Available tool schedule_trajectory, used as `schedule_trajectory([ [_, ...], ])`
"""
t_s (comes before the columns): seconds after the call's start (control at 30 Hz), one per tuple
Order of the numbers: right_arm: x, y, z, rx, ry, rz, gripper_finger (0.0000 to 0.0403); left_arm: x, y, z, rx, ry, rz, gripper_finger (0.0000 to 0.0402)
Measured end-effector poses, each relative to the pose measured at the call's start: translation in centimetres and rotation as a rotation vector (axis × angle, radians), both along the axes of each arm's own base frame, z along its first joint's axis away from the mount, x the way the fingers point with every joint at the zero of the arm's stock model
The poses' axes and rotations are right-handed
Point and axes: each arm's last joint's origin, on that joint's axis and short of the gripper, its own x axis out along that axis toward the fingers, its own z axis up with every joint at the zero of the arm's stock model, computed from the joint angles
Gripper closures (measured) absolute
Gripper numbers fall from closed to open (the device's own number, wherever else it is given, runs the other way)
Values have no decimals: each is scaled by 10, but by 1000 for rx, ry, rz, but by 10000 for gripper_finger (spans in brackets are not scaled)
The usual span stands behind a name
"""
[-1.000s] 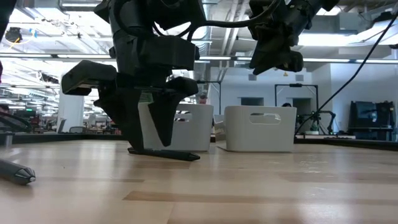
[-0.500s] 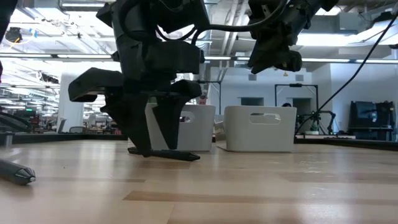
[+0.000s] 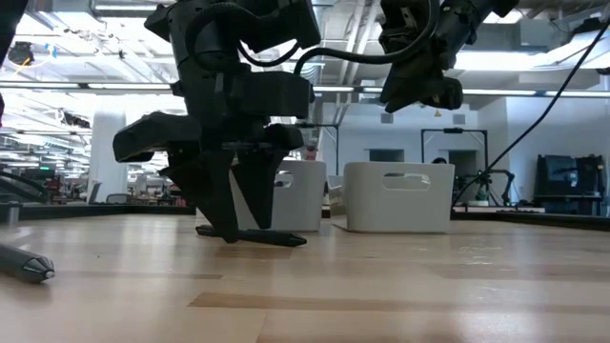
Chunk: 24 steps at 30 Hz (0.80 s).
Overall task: Sort pens & pencils
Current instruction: Put the top black pen into the left gray bin
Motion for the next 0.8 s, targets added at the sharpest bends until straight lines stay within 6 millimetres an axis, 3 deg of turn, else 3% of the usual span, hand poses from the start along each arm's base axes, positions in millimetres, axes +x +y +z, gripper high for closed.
schedule_trajectory([
  [0.8, 0, 0, 0, 0, 0, 0, 290, 2, -1, 0, -41, -16, 9, 180],
])
